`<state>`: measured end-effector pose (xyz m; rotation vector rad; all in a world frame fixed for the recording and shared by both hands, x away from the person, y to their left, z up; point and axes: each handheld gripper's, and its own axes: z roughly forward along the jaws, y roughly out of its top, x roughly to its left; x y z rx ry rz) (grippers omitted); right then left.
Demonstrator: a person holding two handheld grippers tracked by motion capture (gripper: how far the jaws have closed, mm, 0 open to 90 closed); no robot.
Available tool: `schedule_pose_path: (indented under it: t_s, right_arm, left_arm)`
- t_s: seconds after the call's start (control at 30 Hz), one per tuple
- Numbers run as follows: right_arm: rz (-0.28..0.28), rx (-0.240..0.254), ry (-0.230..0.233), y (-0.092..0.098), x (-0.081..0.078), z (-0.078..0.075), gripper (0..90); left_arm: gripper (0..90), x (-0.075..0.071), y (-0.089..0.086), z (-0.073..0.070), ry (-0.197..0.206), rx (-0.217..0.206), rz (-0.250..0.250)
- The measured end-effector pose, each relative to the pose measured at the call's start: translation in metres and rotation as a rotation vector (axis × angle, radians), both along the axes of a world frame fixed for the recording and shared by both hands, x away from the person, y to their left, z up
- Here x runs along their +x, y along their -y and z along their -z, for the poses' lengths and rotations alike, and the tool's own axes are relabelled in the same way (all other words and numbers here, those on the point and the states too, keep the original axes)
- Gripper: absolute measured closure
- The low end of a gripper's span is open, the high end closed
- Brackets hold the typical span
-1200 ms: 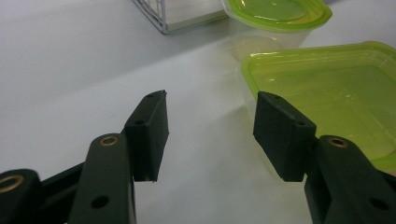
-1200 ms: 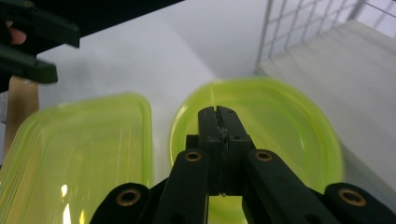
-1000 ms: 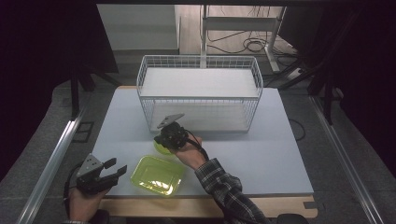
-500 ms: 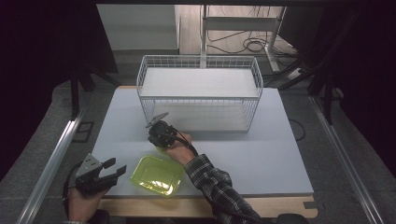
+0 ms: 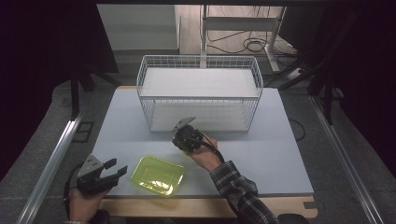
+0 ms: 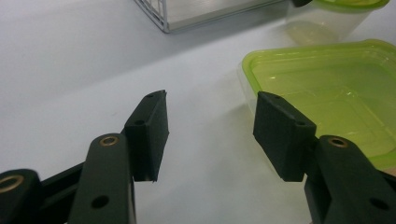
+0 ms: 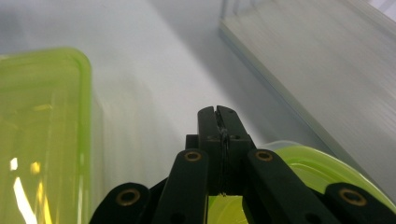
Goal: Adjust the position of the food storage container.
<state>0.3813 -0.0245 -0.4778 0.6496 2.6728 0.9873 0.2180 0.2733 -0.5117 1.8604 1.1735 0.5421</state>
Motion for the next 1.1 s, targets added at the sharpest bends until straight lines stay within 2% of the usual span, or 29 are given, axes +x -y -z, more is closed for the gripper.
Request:
schedule_pose_path:
  t_s: [0.13, 0.17, 0.2, 0.47, 0.5, 0.53, 0.6, 0.67, 0.7, 0.73, 0.83, 0.87, 0.9, 1.0, 1.03, 1.07, 1.1]
  right_arm:
    - [0.044, 0.020, -0.008, 0.023, 0.000, -0.001, 88.9]
    - [0.044, 0.020, -0.008, 0.023, 0.000, -0.001, 88.9]
    - [0.059, 0.015, -0.004, 0.033, -0.001, -0.002, 88.9]
    - [0.120, 0.017, 0.005, 0.078, -0.004, -0.004, 88.9]
    - [0.120, 0.017, 0.005, 0.078, -0.004, -0.004, 88.9]
    - [0.144, 0.027, -0.002, 0.091, -0.005, -0.004, 88.8]
    - [0.163, 0.032, 0.002, 0.104, -0.006, -0.005, 88.9]
    - [0.183, 0.036, 0.000, 0.116, -0.008, -0.005, 88.8]
    - [0.183, 0.036, 0.000, 0.116, -0.008, -0.005, 88.8]
    - [0.193, 0.032, 0.004, 0.128, -0.011, -0.006, 88.8]
    - [0.218, 0.026, 0.008, 0.147, -0.013, -0.007, 88.8]
    - [0.218, 0.026, 0.008, 0.147, -0.013, -0.007, 88.8]
    - [0.241, 0.023, 0.009, 0.159, -0.015, -0.008, 88.8]
    - [0.271, 0.012, 0.015, 0.179, -0.016, -0.009, 88.8]
    - [0.271, 0.012, 0.015, 0.179, -0.016, -0.009, 88.8]
    - [0.298, 0.011, 0.016, 0.193, -0.017, -0.010, 88.8]
    - [0.316, 0.012, 0.013, 0.200, -0.016, -0.010, 88.8]
  left_arm:
    - [46.4, 0.000, 0.002, 0.000, -0.006, 0.004, 0.007]
    - [46.8, 0.000, 0.002, 0.000, -0.006, 0.004, 0.007]
    - [47.3, 0.001, 0.002, 0.000, -0.009, 0.003, 0.009]
    - [51.5, 0.001, 0.002, 0.000, -0.021, -0.017, 0.016]
    - [52.2, 0.001, 0.002, 0.000, -0.021, -0.017, 0.016]
    - [52.6, 0.001, 0.002, 0.000, -0.023, -0.019, 0.019]
    - [53.7, 0.001, 0.003, 0.000, -0.026, -0.018, 0.021]
    - [53.9, 0.001, 0.003, 0.000, -0.028, -0.015, 0.022]
    - [53.9, 0.001, 0.003, 0.000, -0.028, -0.015, 0.022]
    - [54.1, 0.001, 0.004, 0.000, -0.030, -0.013, 0.023]
    - [54.5, 0.002, 0.004, 0.000, -0.031, -0.013, 0.024]
    - [54.7, 0.002, 0.004, 0.000, -0.031, -0.013, 0.024]
    - [54.9, 0.002, 0.004, 0.000, -0.032, -0.013, 0.024]
    - [55.4, 0.002, 0.004, 0.001, -0.035, -0.014, 0.026]
    - [55.6, 0.002, 0.004, 0.001, -0.035, -0.014, 0.026]
    - [56.0, 0.002, 0.004, 0.001, -0.037, -0.014, 0.026]
    - [56.3, 0.003, 0.004, 0.001, -0.044, -0.013, 0.028]
